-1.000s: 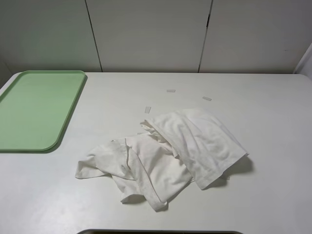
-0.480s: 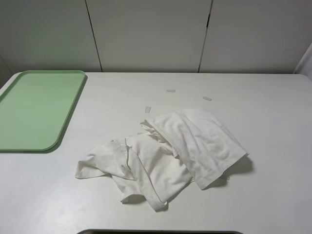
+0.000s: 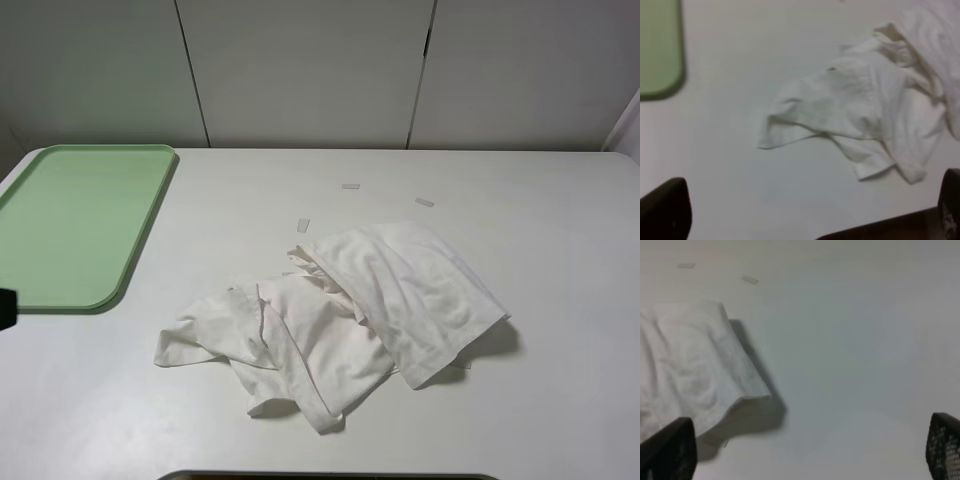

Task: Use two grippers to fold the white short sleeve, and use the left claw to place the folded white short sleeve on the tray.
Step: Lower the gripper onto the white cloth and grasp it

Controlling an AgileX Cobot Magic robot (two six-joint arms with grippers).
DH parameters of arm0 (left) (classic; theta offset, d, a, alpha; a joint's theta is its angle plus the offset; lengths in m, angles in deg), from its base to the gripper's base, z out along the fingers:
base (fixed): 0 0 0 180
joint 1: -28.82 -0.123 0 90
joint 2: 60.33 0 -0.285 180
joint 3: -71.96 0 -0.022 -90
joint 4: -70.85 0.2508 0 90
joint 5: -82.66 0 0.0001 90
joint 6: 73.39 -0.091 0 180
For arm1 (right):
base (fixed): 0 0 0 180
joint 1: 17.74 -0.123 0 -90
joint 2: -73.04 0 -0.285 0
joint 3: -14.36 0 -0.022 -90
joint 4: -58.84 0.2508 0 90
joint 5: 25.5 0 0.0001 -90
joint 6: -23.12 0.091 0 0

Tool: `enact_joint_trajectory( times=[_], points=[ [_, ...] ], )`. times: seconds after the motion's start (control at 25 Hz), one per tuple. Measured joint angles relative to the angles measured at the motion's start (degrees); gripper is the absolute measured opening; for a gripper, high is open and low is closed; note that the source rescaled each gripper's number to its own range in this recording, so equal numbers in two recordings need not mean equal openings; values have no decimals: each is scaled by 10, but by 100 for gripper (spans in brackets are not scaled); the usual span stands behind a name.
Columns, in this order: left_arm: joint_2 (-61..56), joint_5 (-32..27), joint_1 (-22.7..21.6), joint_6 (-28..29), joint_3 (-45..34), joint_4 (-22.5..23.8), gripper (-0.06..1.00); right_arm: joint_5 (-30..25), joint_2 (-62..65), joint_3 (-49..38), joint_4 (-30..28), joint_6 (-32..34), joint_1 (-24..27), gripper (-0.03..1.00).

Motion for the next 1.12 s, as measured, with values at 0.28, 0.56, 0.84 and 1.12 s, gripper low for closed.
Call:
enact_joint_trajectory(
  times=[0.28, 0.56, 0.84, 1.12],
  points=[
    [256, 89, 0, -132, 1, -166, 98, 0, 0, 0, 0, 0, 0, 100],
    [457, 158, 0, -242, 1, -274, 98, 1, 0, 0, -1, 0, 0, 100],
    [613, 228, 31, -341, 1, -361, 97, 1, 0, 0, -1, 0, 0, 100],
    [732, 282, 103, -465, 2, -504, 96, 1, 0, 0, -1, 0, 0, 100]
  ],
)
